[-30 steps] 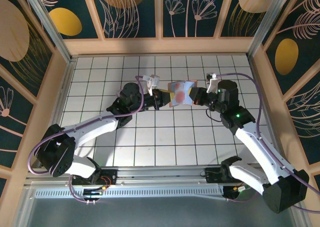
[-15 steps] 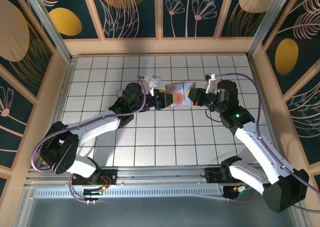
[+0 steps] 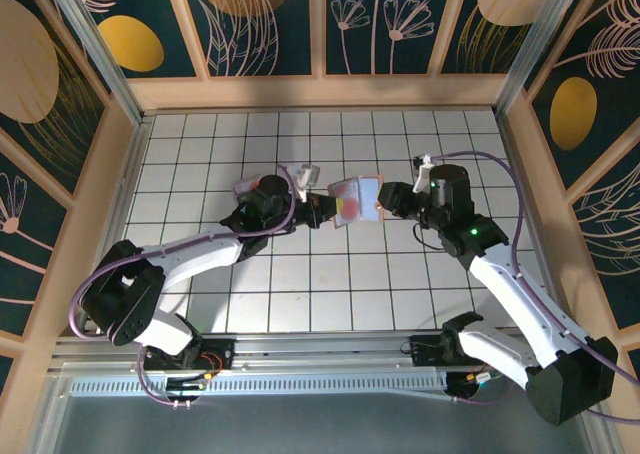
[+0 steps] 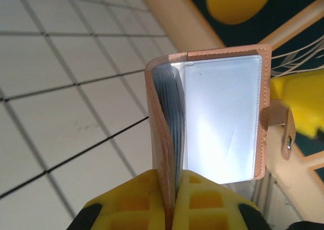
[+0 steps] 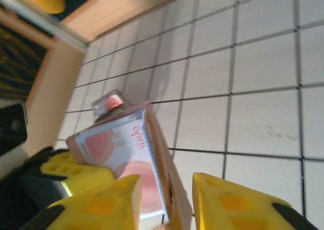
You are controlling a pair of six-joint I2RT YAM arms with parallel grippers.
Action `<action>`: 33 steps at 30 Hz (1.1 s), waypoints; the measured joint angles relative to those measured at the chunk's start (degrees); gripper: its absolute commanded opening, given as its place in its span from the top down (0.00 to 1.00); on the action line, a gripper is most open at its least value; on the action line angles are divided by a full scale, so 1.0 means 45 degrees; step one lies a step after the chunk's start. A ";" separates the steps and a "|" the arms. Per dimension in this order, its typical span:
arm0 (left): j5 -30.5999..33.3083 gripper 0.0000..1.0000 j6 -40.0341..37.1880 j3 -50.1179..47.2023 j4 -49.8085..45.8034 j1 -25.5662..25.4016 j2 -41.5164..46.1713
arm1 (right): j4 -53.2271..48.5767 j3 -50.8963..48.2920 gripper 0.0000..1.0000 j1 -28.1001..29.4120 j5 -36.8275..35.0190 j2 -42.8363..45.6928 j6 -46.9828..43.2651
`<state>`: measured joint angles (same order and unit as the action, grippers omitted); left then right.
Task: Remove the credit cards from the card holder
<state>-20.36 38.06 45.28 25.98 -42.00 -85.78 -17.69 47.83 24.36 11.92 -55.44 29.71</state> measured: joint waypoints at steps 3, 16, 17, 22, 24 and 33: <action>0.0097 1.00 0.0204 -0.0719 -0.0185 0.0000 -0.0243 | -0.0729 0.0000 0.54 0.0000 -0.1001 -0.0005 0.0151; 0.0933 1.00 0.0806 -0.0840 -0.1379 -0.1010 -0.1681 | -0.0107 -0.0913 0.61 0.1399 -0.0952 -0.0597 0.1418; 0.0991 1.00 0.0899 -0.0753 -0.1564 -0.1010 -0.1787 | 0.0102 -0.0981 0.62 0.1627 -0.0894 -0.0797 0.1617; 0.1200 1.00 0.1326 -0.0515 -0.1894 -0.1005 -0.1977 | 0.1185 -0.1457 0.73 0.2681 -0.0539 -0.1943 0.2574; 0.1253 1.00 0.1467 -0.0481 -0.1967 -0.1005 -0.1982 | 0.1525 -0.1705 0.78 0.2914 -0.0350 -0.2492 0.2905; 0.1321 1.00 0.1661 -0.0282 -0.2229 -0.1005 -0.2152 | 0.2603 -0.2322 0.90 0.3016 0.0000 -0.3803 0.3740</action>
<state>-14.41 45.54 44.01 15.94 -46.52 -95.46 -5.98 37.39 37.93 11.92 -72.55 46.54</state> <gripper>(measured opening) 0.058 0.106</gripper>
